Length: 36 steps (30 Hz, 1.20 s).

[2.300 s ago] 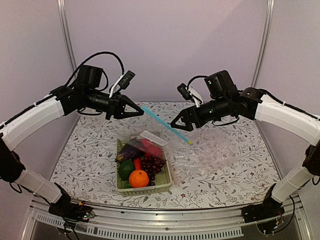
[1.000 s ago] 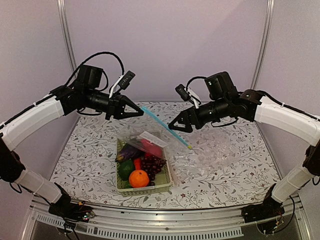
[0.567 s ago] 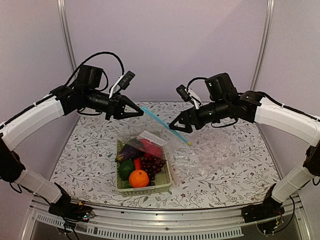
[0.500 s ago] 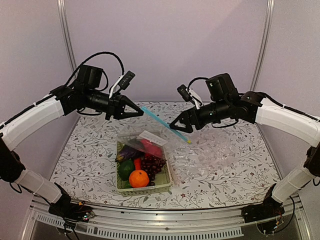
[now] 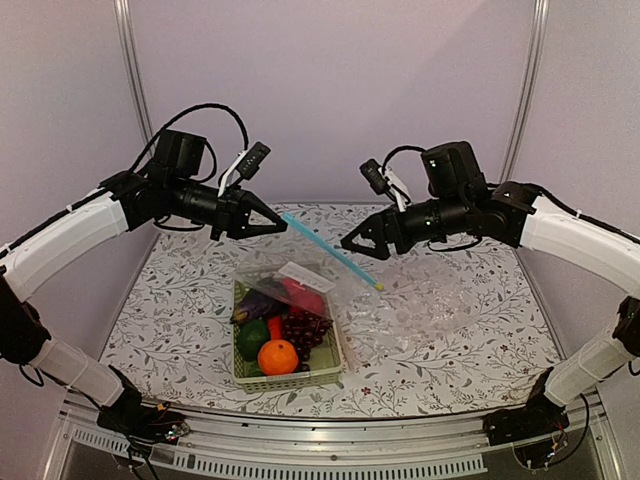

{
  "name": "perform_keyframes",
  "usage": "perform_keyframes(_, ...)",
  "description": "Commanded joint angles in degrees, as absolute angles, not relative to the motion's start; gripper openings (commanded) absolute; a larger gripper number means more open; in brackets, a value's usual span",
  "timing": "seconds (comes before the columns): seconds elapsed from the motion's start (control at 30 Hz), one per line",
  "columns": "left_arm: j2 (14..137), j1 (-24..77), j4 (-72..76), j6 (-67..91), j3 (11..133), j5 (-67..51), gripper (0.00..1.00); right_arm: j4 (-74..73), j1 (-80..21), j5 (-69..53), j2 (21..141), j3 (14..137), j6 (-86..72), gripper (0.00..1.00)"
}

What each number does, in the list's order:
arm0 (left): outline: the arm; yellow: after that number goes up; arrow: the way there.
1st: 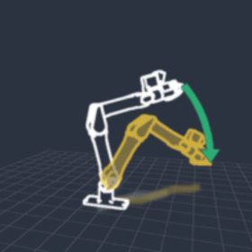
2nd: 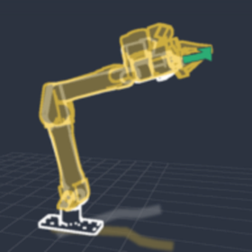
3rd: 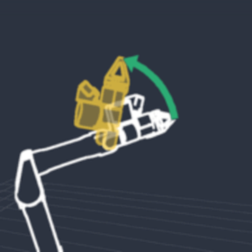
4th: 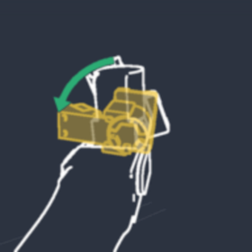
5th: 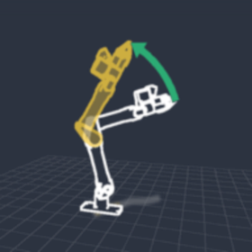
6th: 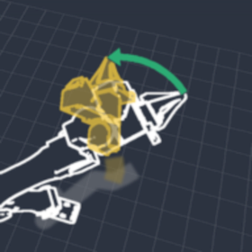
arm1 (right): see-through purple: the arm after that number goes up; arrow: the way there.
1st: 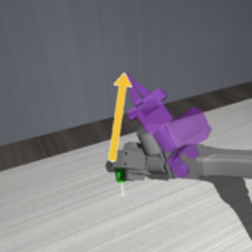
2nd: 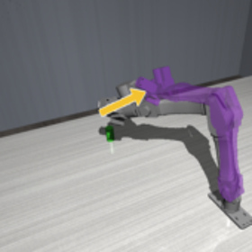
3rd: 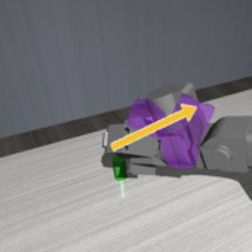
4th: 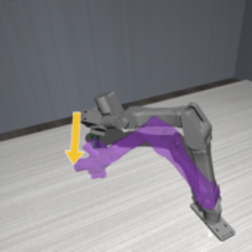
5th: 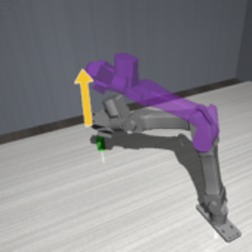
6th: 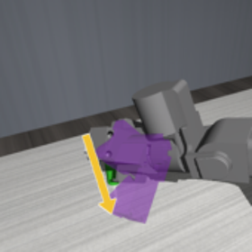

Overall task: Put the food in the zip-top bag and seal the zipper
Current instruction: Pass from the left arm to the right

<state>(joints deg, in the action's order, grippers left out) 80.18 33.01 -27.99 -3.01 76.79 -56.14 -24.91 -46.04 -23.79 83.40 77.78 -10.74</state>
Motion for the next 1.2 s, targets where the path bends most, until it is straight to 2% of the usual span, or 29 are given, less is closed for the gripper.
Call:
perform_keyframes(0.0,80.42,33.75,-28.64,-3.61,78.13,-56.54,0.00,-24.86,-45.68,-24.61,84.65,77.52,-10.48,0.78)
perform_keyframes(1.17,80.43,33.75,-28.72,-3.69,78.13,-56.46,0.00,-25.74,-45.74,-25.55,87.00,76.99,-9.76,0.75)
